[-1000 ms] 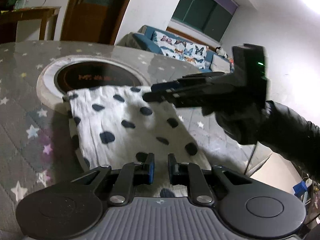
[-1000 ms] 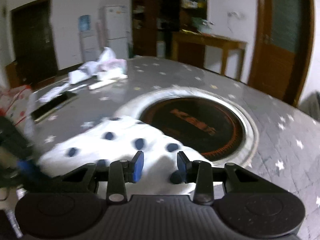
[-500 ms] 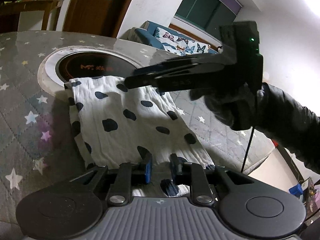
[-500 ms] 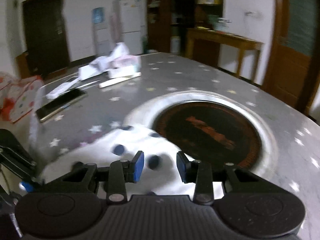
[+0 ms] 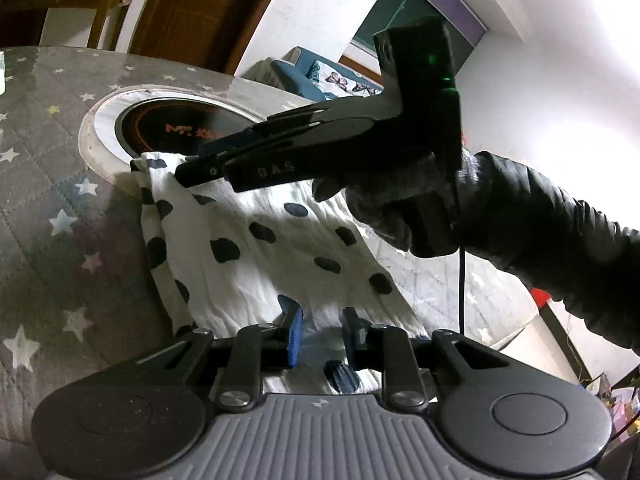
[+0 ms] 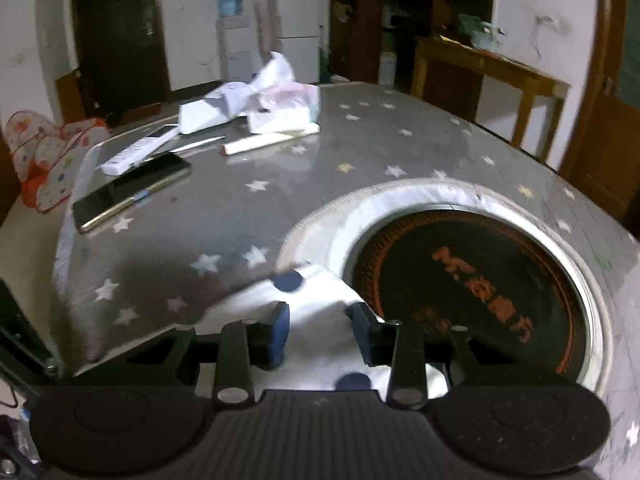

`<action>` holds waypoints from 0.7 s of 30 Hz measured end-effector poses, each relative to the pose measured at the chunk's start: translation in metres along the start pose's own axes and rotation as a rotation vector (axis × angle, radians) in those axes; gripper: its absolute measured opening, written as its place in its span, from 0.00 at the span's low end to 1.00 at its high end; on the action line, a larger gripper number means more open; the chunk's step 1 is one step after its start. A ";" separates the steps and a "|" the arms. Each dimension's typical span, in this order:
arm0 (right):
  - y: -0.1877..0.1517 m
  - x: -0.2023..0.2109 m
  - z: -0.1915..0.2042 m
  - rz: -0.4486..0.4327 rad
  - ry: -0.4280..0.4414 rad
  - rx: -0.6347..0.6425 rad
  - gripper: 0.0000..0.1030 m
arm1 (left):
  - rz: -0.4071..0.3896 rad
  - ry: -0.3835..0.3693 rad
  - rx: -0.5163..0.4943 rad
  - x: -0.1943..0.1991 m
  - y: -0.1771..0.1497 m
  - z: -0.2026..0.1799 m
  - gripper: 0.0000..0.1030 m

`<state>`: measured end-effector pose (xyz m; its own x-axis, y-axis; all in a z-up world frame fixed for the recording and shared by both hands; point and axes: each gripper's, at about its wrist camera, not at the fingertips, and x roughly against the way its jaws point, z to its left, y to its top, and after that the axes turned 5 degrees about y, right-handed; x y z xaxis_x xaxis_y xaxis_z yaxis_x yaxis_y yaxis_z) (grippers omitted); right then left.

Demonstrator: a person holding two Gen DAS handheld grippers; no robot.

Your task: Fold clothes

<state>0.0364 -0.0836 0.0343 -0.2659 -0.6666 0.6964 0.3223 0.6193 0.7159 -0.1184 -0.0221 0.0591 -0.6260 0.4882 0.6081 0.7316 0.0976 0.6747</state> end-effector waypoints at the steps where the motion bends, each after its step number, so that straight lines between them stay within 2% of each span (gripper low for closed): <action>1: 0.002 -0.003 0.002 0.004 0.006 0.011 0.34 | 0.000 -0.003 0.006 0.000 0.000 0.001 0.24; 5: 0.006 -0.024 0.007 0.036 0.019 0.033 0.34 | 0.005 -0.007 0.025 -0.003 -0.003 0.004 0.26; 8: 0.009 -0.027 0.006 0.026 0.021 0.024 0.34 | -0.006 -0.008 0.027 0.001 -0.001 0.004 0.26; 14: 0.003 0.016 0.005 -0.017 0.005 0.009 0.34 | -0.066 0.019 0.037 0.013 0.011 0.008 0.29; 18: -0.018 0.041 0.003 -0.026 -0.030 -0.020 0.34 | -0.116 0.037 0.082 0.013 0.023 0.019 0.29; 21: -0.035 0.044 -0.004 -0.013 -0.054 -0.063 0.34 | -0.107 0.076 0.107 0.004 0.028 0.029 0.29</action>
<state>0.0168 -0.1366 0.0396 -0.3189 -0.6496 0.6902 0.3748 0.5824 0.7214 -0.0925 0.0078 0.0687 -0.7174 0.4037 0.5677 0.6817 0.2389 0.6916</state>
